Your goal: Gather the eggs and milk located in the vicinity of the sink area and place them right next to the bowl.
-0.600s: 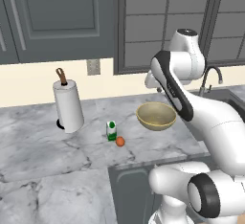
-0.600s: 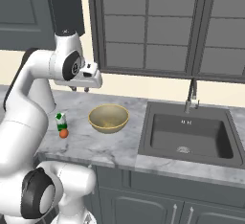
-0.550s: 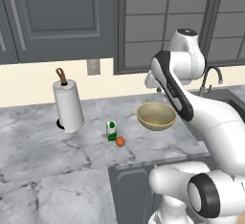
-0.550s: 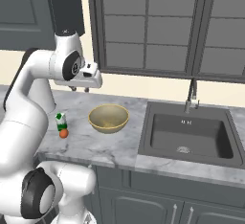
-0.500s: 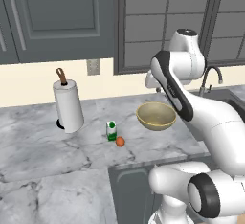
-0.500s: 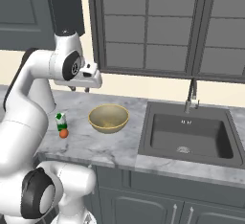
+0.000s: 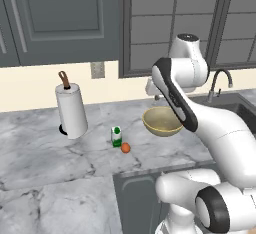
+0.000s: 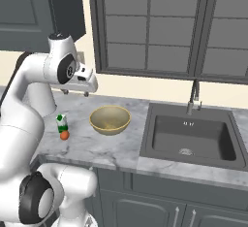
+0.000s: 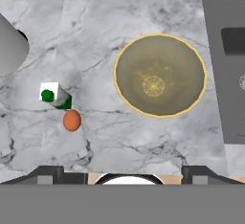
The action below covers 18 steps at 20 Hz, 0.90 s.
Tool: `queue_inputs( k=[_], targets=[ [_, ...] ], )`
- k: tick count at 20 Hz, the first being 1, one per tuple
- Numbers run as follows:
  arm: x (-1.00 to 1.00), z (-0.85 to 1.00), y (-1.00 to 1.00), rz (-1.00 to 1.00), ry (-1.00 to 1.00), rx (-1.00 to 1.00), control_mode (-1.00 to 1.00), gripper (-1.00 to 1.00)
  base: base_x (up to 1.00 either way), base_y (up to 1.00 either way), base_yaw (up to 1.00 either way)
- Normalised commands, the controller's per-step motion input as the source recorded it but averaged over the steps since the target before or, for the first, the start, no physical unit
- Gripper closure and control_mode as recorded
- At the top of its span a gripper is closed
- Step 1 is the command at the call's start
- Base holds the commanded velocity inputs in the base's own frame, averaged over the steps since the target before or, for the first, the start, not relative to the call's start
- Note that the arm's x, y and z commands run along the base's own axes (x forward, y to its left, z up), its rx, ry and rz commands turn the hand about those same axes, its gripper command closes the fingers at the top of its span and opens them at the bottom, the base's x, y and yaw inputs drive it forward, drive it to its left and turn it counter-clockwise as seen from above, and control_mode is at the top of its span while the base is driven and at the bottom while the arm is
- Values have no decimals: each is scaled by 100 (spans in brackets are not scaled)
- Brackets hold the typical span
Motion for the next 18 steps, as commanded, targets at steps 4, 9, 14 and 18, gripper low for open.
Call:
queue_inputs(
  k=[4,9,14,18],
  targets=[
    [-6,-15,40,-2,1,0,-100,-100,0,0,0],
    [-6,-25,43,-2,2,0,-100,-100,0,0,0],
    [0,-43,45,-2,9,0,-100,-100,0,0,0],
    [0,-40,47,-2,3,0,-100,-100,0,0,0]
  ],
)
